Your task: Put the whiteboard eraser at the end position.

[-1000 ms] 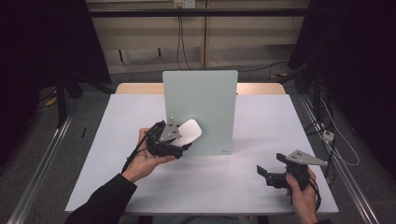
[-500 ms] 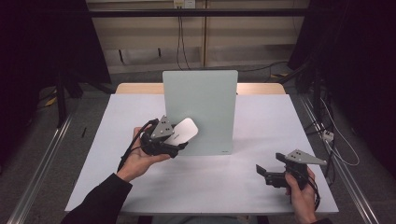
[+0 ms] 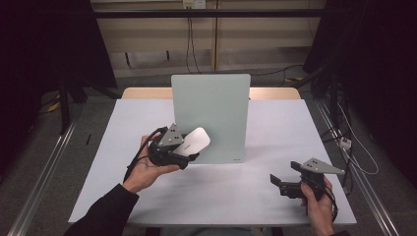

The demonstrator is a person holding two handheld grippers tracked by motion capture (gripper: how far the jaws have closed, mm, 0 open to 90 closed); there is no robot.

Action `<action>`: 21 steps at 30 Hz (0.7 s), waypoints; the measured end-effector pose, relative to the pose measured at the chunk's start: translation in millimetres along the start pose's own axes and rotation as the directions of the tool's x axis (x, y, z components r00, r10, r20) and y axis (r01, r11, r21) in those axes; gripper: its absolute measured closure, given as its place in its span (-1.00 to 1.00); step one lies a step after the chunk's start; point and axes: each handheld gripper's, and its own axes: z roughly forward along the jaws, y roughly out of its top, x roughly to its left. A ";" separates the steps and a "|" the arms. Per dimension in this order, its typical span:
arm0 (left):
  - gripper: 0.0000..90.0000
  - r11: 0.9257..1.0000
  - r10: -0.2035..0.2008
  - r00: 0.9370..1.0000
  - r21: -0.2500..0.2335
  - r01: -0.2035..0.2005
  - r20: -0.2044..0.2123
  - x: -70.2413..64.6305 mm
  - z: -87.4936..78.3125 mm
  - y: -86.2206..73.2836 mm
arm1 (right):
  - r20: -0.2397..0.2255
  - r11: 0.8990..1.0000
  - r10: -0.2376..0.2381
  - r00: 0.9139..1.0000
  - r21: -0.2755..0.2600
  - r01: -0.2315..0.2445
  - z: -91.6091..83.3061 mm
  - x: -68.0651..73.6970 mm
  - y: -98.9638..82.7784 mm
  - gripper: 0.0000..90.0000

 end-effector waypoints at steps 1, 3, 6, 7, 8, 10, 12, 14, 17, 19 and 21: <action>-0.31 1.000 -0.004 1.000 0.003 0.004 0.005 0.3 -0.2 -0.1 | 0.002 1.000 0.001 1.000 -0.001 -0.001 -0.1 -0.2 0.2 -0.87; -0.31 1.000 -0.012 1.000 0.009 0.012 0.027 1.0 -0.3 -0.4 | 0.003 1.000 0.005 1.000 0.000 -0.005 0.6 -0.1 0.5 -0.87; -0.31 1.000 -0.011 0.999 0.018 0.011 0.043 -0.7 0.4 -0.5 | 0.003 1.000 0.005 1.000 0.004 -0.005 1.4 0.5 0.6 -0.87; -0.31 1.000 -0.010 0.999 0.024 0.009 0.042 -1.3 0.7 -0.3 | 0.004 1.000 0.005 1.000 0.004 -0.005 1.4 0.4 0.5 -0.87; -0.31 1.000 -0.010 0.999 0.030 0.008 0.054 -2.0 0.6 0.1 | 0.008 1.000 0.003 1.000 0.006 -0.003 1.2 0.1 0.2 -0.87; -0.31 0.999 -0.010 0.996 0.033 0.007 0.085 -3.7 1.2 0.5 | 0.010 1.000 0.008 1.000 0.000 -0.008 0.2 -0.5 -0.3 -0.87; -0.31 0.999 -0.002 0.994 0.046 -0.003 0.109 -5.6 2.8 1.7 | 0.009 1.000 0.009 1.000 0.000 -0.009 -0.1 -0.9 -0.3 -0.87; -0.31 0.998 -0.009 0.992 0.055 0.002 0.125 -8.0 5.6 2.3 | 0.008 1.000 0.006 1.000 0.002 -0.006 0.7 -0.6 0.1 -0.87; -0.31 0.996 -0.010 0.988 0.091 -0.004 0.153 -10.3 10.0 2.0 | 0.002 1.000 -0.004 1.000 0.006 0.004 1.2 0.5 0.5 -0.87; -0.31 0.994 -0.011 0.986 0.109 -0.007 0.167 -11.5 12.9 2.0 | 0.002 1.000 -0.006 1.000 0.002 0.006 0.4 0.2 0.0 -0.87; -0.31 0.992 -0.013 0.983 0.123 -0.010 0.183 -12.4 15.9 2.6 | 0.003 1.000 0.001 1.000 0.001 -0.001 -0.8 -0.3 -0.4 -0.87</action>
